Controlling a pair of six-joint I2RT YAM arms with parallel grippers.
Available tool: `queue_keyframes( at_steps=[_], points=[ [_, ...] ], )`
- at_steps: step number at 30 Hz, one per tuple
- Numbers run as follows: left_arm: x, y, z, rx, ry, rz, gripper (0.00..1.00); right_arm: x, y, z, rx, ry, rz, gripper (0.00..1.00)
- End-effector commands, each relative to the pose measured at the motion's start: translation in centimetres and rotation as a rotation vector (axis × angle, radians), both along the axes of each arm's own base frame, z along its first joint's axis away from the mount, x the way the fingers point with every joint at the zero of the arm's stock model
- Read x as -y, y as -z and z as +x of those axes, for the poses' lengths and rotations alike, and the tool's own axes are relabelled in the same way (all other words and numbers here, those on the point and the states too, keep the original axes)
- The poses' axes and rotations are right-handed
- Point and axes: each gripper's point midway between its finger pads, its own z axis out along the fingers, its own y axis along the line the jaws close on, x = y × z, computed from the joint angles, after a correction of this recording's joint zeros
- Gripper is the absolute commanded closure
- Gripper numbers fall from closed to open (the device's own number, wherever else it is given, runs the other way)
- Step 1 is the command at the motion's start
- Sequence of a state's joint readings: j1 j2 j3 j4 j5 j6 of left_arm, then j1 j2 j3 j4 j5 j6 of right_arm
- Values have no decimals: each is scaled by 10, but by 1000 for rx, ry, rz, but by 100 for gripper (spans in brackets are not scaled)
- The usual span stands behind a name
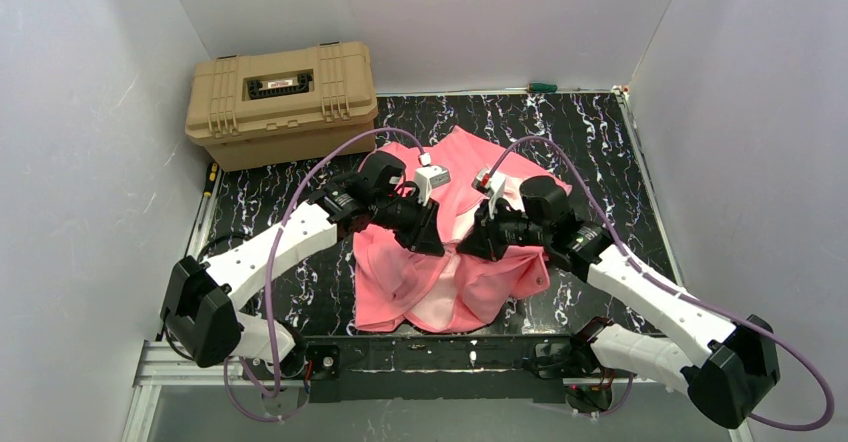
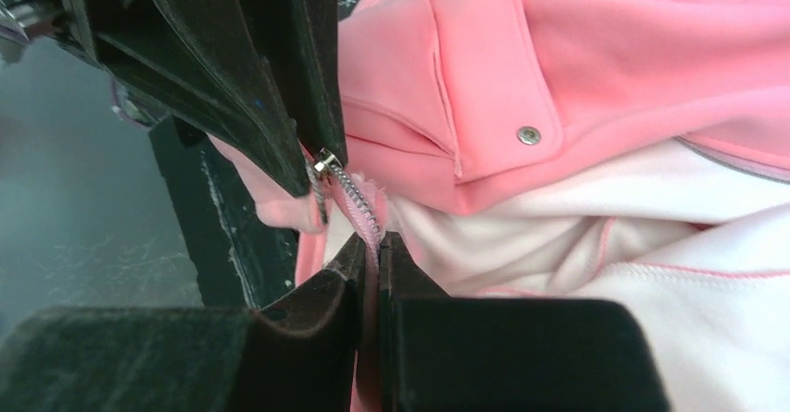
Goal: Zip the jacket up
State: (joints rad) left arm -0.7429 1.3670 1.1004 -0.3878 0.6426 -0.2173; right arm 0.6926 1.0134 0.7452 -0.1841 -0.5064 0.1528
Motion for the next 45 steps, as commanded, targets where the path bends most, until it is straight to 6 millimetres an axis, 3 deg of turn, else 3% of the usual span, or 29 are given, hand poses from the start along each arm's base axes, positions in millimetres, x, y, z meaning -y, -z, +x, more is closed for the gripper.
queue_keyframes(
  at_steps=[1, 8, 11, 17, 23, 26, 27, 30, 32, 33, 39, 45],
  points=[
    [-22, -8, -11, 37, 33, 61, 86, 22, -18, 19, 145, 89, -84, 99],
    [-29, -39, -26, 102, 164, 31, 86, 29, -29, 13, 171, 95, -72, 99],
    [-29, -56, -32, 144, 235, -1, 84, 24, -39, 1, 170, 18, -38, 99],
    [-29, -84, -25, 278, 298, -23, 78, 19, -60, -28, 112, -152, -25, 99],
    [-25, -81, -32, 310, 388, 0, 80, 21, -78, -49, 78, -252, -32, 99],
    [-23, -81, -28, 339, 386, 8, 80, 23, -79, -47, 77, -234, -56, 99],
    [-23, -79, -25, 339, 365, 18, 77, 24, -77, -44, 84, -208, -66, 99],
    [-31, -65, -26, 329, 314, 33, 56, 31, -59, -31, 91, -121, -118, 99],
    [-33, -65, -34, 312, 290, -1, 32, 33, -52, -31, 84, -114, -122, 99],
    [-32, -66, -33, 302, 257, -19, 28, 31, -51, -34, 78, -120, -103, 99],
    [-3, -86, -28, 190, 199, -150, 24, 26, -59, -34, 120, -117, -33, 99],
    [10, -81, -19, 198, 221, -169, 25, 21, -64, -36, 106, -156, -32, 99]
  ],
)
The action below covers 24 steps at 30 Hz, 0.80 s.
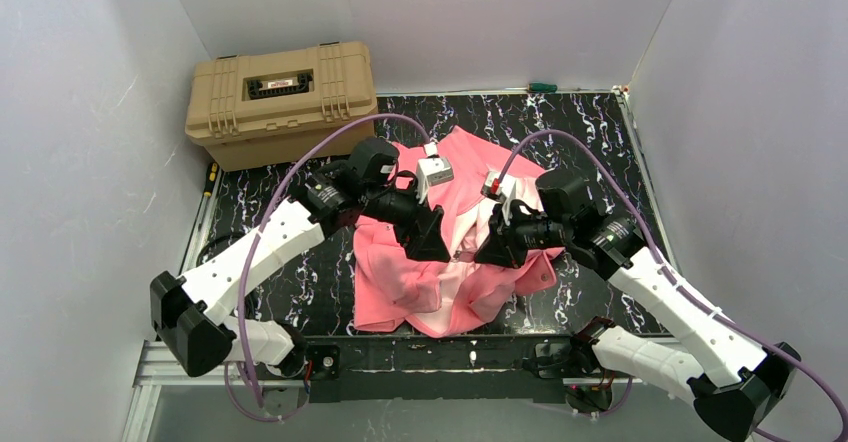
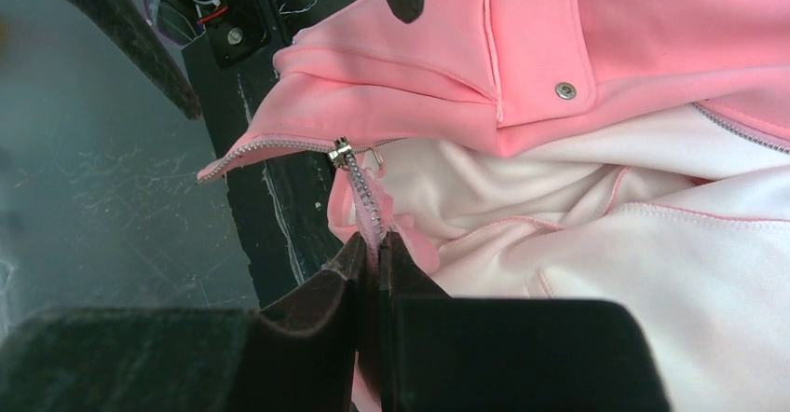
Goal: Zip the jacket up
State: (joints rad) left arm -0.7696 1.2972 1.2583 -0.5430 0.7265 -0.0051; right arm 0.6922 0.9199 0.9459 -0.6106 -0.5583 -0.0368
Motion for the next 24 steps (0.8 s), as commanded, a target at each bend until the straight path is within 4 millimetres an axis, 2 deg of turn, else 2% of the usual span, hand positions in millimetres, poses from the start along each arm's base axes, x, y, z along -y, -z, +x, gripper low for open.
queue_keyframes(
  at_steps=[1, 12, 19, 22, 24],
  points=[
    [14, -16, 4, -1, 29, -68, 25, -11, -27, 4, 57, -33, 70, 99],
    [28, -2, 10, -62, 48, -70, 32, -17, -34, 7, 75, -41, 107, 99],
    [33, 0, -2, -85, 111, -77, 38, -19, -36, 9, 81, -44, 118, 99],
    [32, 7, -7, -73, 131, -50, 44, -20, -36, 9, 80, -45, 122, 99],
    [31, 10, -2, -43, 126, -34, 55, -20, -36, 9, 75, -46, 122, 99]
  ],
)
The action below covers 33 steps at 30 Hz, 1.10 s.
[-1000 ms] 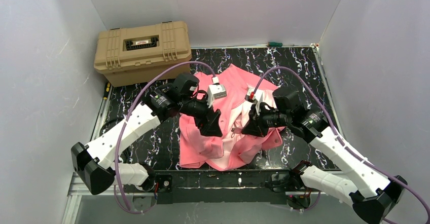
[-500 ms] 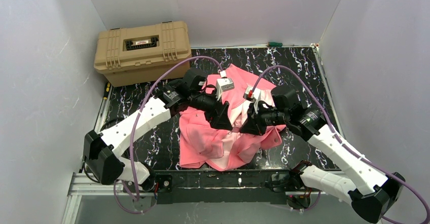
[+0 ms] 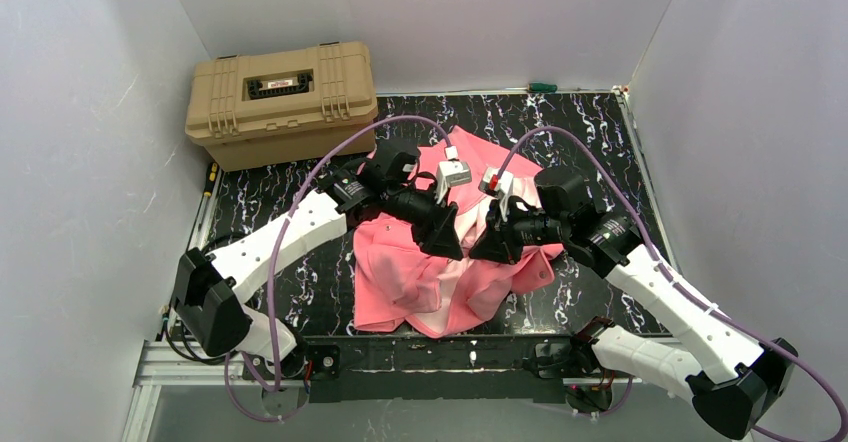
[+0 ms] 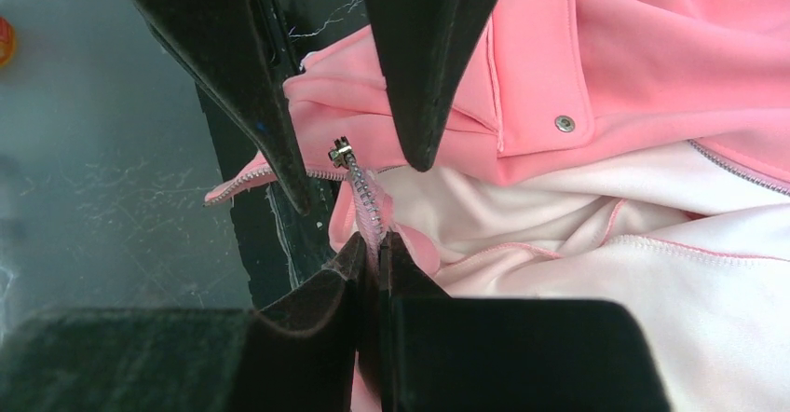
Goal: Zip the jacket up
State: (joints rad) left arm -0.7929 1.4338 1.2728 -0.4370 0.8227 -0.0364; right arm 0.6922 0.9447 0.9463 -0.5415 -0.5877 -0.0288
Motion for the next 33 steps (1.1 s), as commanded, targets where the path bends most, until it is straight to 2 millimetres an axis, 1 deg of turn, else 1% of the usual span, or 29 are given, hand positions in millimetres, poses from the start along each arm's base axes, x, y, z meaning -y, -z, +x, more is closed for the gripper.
queue_keyframes(
  at_steps=[1, 6, 7, 11, 12, 14, 16, 18, 19, 20, 23, 26, 29, 33],
  points=[
    [-2, -6, -4, 54, 45, -4, 62, -10, -29, 2, 58, -27, 80, 99],
    [-7, -7, -5, 76, 48, 11, 97, -8, -30, 2, 67, -14, 87, 99],
    [-7, -7, -4, 79, 48, 10, 100, -8, -30, 3, 70, -12, 91, 99],
    [-2, -16, -5, 73, 56, -20, 100, -15, -34, 6, 65, -8, 131, 99],
    [-1, -19, -5, 76, 58, -28, 100, -16, -34, 4, 58, -14, 139, 93],
    [0, -25, -6, 79, 64, -45, 100, -19, -37, 3, 62, -36, 168, 73],
    [0, -30, -9, 76, 76, -60, 100, -23, -42, 0, 67, -55, 208, 59],
    [-1, -33, -12, 72, 86, -71, 100, -26, -46, -6, 67, -94, 254, 41],
    [-1, -34, -13, 70, 88, -74, 100, -27, -47, -9, 63, -115, 271, 35],
    [-2, -35, -14, 70, 89, -76, 100, -27, -48, -12, 62, -132, 281, 33],
    [-3, -38, -15, 73, 87, -79, 100, -27, -43, -18, 44, -163, 286, 34],
    [-4, -40, -14, 79, 81, -80, 100, -24, -37, -23, 30, -177, 287, 37],
    [-4, -43, -15, 77, 80, -85, 100, -20, -32, -27, 20, -184, 295, 42],
    [-3, -49, -14, 84, 74, -92, 100, -17, -33, -27, 20, -181, 333, 49]
  ],
)
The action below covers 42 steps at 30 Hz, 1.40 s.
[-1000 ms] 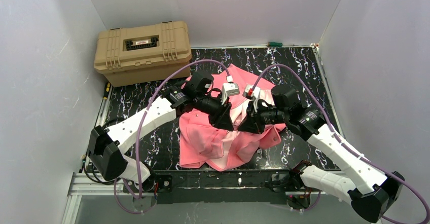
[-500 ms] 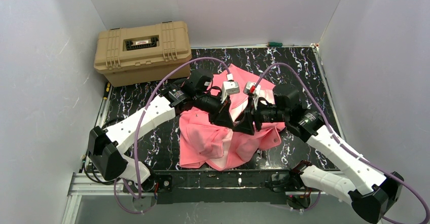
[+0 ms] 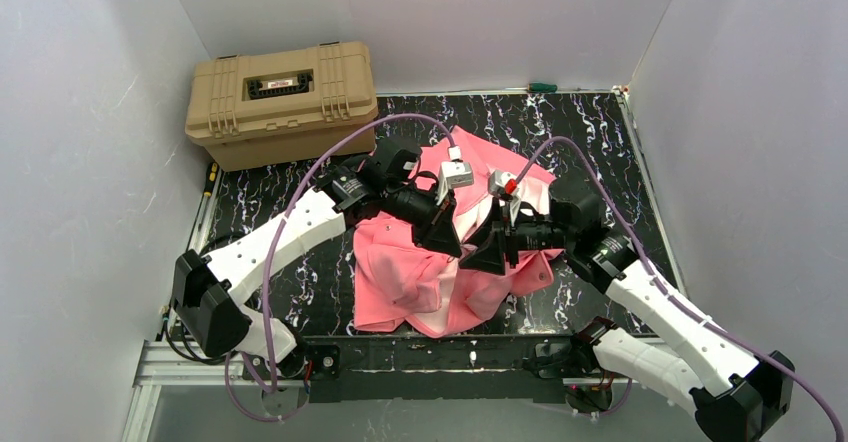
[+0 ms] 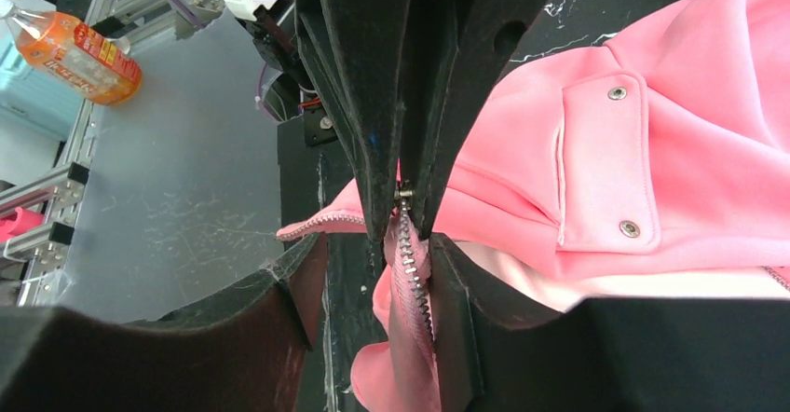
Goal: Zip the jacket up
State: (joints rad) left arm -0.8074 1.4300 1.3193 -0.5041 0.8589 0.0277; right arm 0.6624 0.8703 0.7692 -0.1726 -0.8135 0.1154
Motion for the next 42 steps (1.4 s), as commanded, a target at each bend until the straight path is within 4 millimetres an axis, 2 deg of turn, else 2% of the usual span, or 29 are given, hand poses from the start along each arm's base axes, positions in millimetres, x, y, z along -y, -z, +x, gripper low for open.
queue_keyframes(
  at_steps=[1, 8, 10, 12, 19, 23, 24, 25, 26, 29, 31, 34, 36, 38, 42],
  points=[
    [-1, -39, -2, 56, 3, -81, 100, 1, -14, -9, 12, -54, 89, 51],
    [2, -51, -1, 60, 7, -102, 100, 0, -15, -4, -9, -62, 160, 68],
    [2, -50, -2, 55, 11, -99, 100, 0, -22, -2, -12, -65, 202, 79],
    [1, -50, -2, 53, 7, -91, 100, 0, -27, -1, -14, -70, 228, 97],
    [-6, -37, -1, 83, 7, -53, 100, 12, -33, -4, -51, -69, 243, 99],
    [-12, -30, 0, 107, -12, -22, 100, 17, -23, 2, -69, -24, 149, 99],
    [-14, -28, 1, 109, -21, -14, 90, 18, -20, 3, -73, -15, 121, 99],
    [-15, -26, 3, 111, -37, -2, 69, 20, -14, 3, -89, -3, 83, 99],
    [-17, -25, 4, 109, -54, 10, 56, 22, -13, 4, -97, 6, 52, 99],
    [-26, -21, 4, 115, -78, 37, 32, 31, -3, 4, -100, 26, -74, 99],
    [-38, -17, 0, 88, -80, 53, 20, 34, 2, 4, -94, 26, -142, 99],
    [-58, -9, -4, 50, -105, 82, 13, 37, 9, 0, -124, 13, -205, 99],
    [-65, -3, -11, 24, -106, 89, 9, 39, 12, 0, -131, 22, -233, 99],
    [-66, 4, -21, -24, -82, 80, 2, 41, 12, 0, -130, 26, -249, 99],
    [-62, 34, -21, -68, -89, 88, 2, 42, 8, 1, -118, 39, -251, 99]
  ],
)
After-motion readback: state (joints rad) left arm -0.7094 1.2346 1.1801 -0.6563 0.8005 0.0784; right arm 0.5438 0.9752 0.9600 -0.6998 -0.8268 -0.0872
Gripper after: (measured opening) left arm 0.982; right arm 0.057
